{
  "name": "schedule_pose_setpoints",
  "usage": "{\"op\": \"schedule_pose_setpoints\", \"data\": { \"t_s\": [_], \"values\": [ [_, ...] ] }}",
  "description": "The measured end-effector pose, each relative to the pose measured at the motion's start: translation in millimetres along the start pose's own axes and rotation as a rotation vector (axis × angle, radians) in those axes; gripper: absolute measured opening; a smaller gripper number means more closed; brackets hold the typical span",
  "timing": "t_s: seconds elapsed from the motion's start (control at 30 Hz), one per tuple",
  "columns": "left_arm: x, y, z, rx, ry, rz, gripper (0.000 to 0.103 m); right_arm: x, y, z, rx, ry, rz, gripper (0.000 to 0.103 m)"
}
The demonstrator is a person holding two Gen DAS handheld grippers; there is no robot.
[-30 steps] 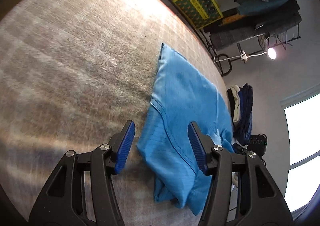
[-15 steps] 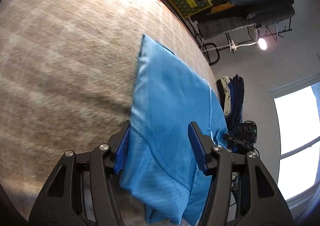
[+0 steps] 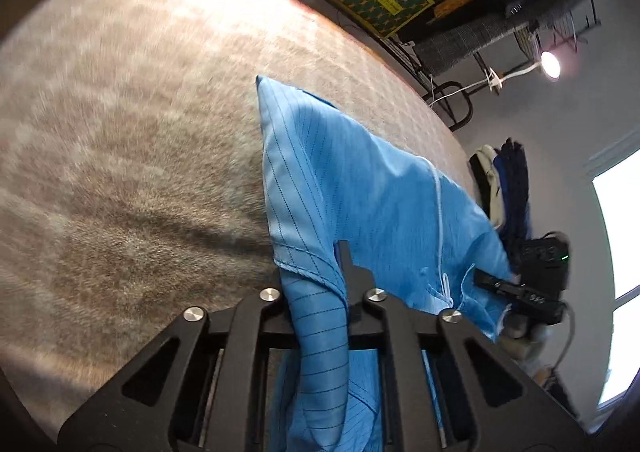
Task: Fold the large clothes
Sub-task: 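Grasp the folded jacket with the left tool while the right tool grasps it too, then lift the jacket with both tools and carry it toward the navy garment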
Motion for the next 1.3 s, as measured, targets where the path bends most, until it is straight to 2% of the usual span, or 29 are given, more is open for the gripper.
{"op": "schedule_pose_setpoints", "data": {
  "t_s": [0.1,0.27,0.6,0.77,0.93,1.13,1.3],
  "values": [
    [17,-11,-3,0.028,0.042,0.04,0.004,-19,-10,-3,0.018,-0.058,-0.058,0.006],
    [41,-31,-13,0.058,0.083,0.047,0.004,-54,-23,-16,0.035,-0.148,-0.148,0.003],
    [97,-64,-37,0.095,0.16,0.034,0.003,-103,-82,-40,0.096,-0.252,-0.239,0.003],
    [147,-66,-42,0.093,0.222,-0.005,0.003,-101,-124,-49,0.137,-0.265,-0.28,0.003],
    [198,-53,-45,0.078,0.278,-0.054,0.003,-85,-171,-60,0.177,-0.243,-0.33,0.003],
    [271,-13,-45,0.041,0.338,-0.122,0.003,-55,-231,-66,0.214,-0.214,-0.413,0.003],
    [336,24,-41,0.023,0.401,-0.15,0.002,-27,-293,-64,0.258,-0.199,-0.492,0.003]
  ]
}}
Point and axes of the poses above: each gripper's, at about its wrist camera, not at the fingertips, and y roughly the way its jaws point, x to its right, z to its top, the point moved 7 cm from there along y, roughly the way its jaws point, and after that the axes turned 7 degrees about -x, right-handed, at the moved point
